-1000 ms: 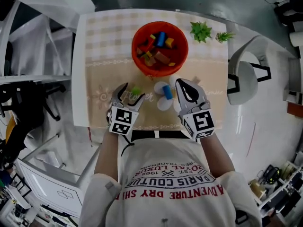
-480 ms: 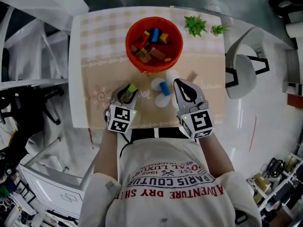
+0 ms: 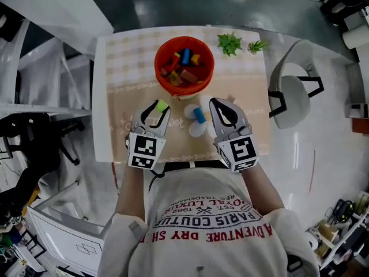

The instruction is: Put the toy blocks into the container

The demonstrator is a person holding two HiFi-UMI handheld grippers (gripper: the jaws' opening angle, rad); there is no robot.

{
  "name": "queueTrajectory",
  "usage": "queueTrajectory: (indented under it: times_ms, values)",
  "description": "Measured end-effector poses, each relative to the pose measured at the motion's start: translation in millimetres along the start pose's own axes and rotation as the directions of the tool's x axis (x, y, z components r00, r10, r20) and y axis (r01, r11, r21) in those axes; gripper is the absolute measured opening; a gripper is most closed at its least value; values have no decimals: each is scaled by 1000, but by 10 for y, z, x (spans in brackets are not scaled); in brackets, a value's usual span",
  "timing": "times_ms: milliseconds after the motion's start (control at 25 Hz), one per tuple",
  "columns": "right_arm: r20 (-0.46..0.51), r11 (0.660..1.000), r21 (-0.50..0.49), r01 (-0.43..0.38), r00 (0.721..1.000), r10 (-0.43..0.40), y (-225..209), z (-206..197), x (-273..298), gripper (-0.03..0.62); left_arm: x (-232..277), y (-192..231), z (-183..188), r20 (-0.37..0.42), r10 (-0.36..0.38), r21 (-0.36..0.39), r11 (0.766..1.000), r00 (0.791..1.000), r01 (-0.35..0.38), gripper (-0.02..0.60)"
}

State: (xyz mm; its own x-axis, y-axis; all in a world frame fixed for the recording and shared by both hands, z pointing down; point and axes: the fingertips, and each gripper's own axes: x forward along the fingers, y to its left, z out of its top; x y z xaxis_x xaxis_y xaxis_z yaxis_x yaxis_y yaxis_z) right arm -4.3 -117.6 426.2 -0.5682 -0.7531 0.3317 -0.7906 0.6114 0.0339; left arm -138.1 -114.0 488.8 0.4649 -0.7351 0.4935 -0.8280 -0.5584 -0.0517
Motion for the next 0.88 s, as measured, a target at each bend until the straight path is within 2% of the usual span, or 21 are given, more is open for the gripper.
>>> queueTrajectory:
  times_ms: [240,360,480,640,880]
  values:
    - [55,999,-27,16,998,-15,-107,261,-13,3,-119,56,709,142,18,63,998,990,-28,161]
    - [71,999,-39,22,997,-20,-170,345,-17,2,-69,110,1000,180,33,104,993,983,-52,161]
    - [84,999,-45,29,996,-26,-252,414,-20,2,60,144,1175,181,34,135,989,983,-59,161]
    - [94,998,-42,42,995,-38,-409,457,-23,2,302,154,1236,142,19,151,988,990,-41,161]
    - [97,997,-34,64,993,-60,-605,460,-40,2,603,216,1151,67,28,123,992,997,-36,161]
